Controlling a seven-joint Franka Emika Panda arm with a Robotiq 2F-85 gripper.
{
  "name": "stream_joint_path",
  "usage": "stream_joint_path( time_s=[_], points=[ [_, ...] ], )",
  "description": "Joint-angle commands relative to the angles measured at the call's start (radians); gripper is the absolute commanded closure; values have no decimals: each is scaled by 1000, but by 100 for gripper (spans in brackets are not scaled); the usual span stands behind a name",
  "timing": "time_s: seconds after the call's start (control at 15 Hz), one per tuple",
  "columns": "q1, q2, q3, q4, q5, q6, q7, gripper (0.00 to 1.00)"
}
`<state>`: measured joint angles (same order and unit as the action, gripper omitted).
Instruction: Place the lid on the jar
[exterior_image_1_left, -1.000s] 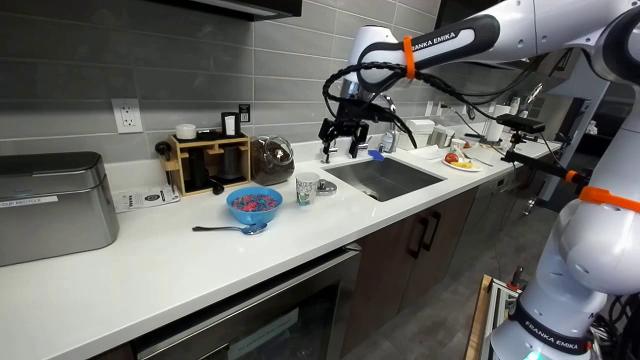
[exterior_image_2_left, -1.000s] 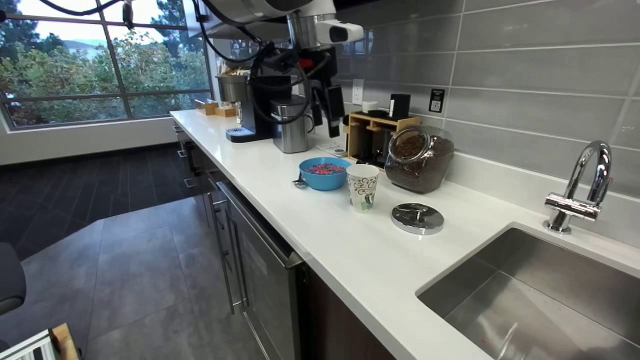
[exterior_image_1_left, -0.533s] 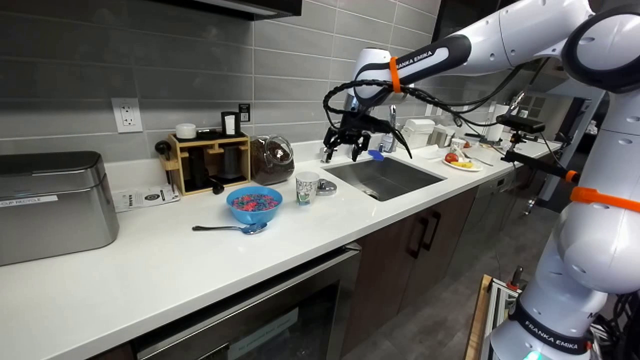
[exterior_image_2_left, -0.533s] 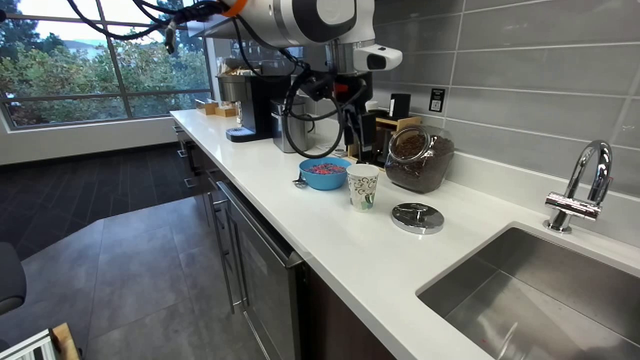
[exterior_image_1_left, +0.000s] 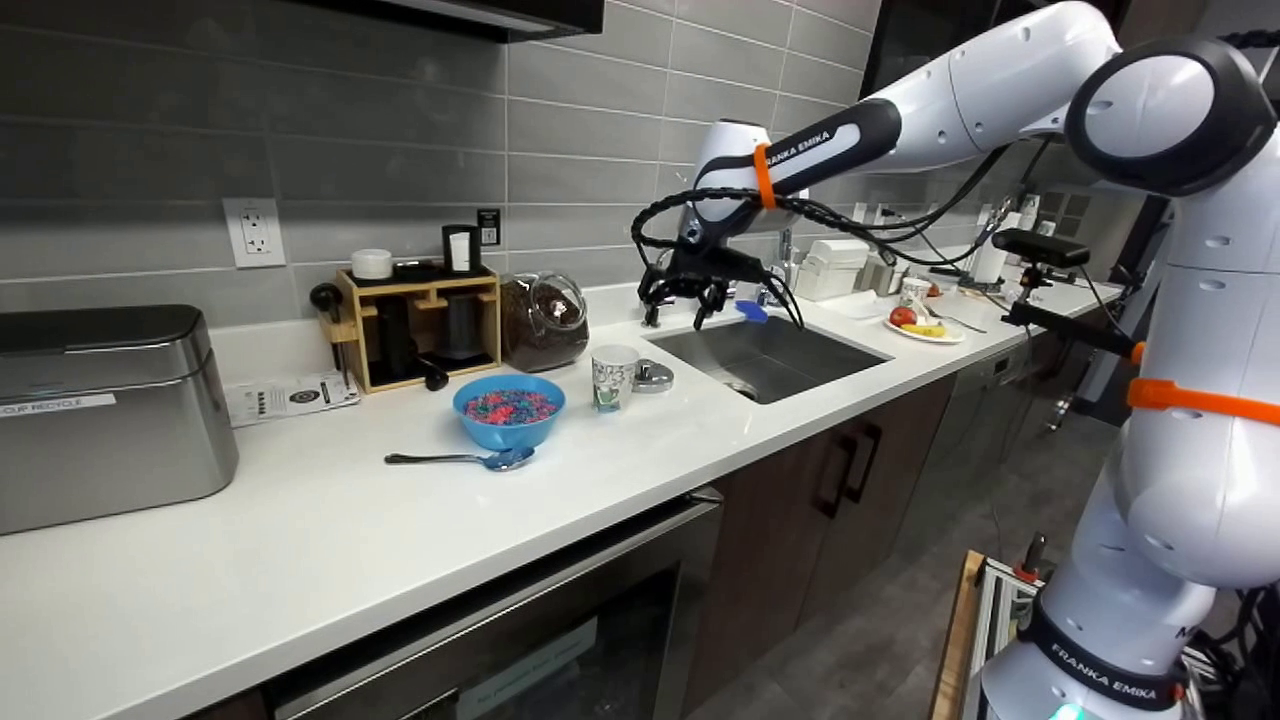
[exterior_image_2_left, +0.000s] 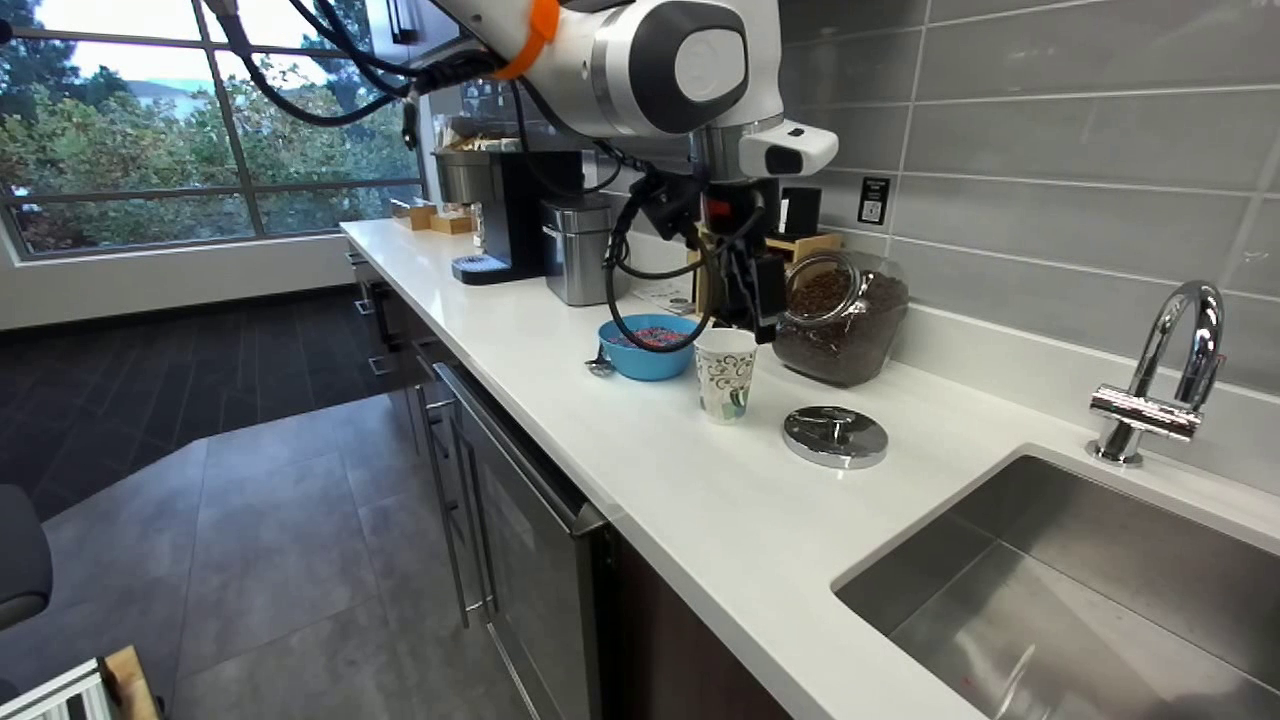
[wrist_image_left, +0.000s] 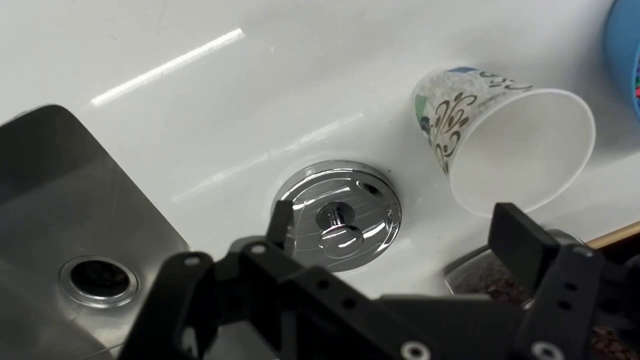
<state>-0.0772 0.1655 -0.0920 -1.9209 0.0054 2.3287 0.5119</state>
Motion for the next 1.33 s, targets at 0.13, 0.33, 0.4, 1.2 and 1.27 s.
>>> stream_joint_path(
  time_s=[0.13, 0.33, 0.4, 1.2, 1.27],
  points=[
    [6, 24, -11, 34, 10, -11, -15, 0],
    [4, 75, -18, 88, -5, -17, -30, 0],
    [3, 90, -20, 105, -4, -21, -44, 0],
    [-18, 356, -41, 368, 17, -85, -133, 0],
    [-16, 373, -46, 385, 8, -89, -130, 0]
  ],
)
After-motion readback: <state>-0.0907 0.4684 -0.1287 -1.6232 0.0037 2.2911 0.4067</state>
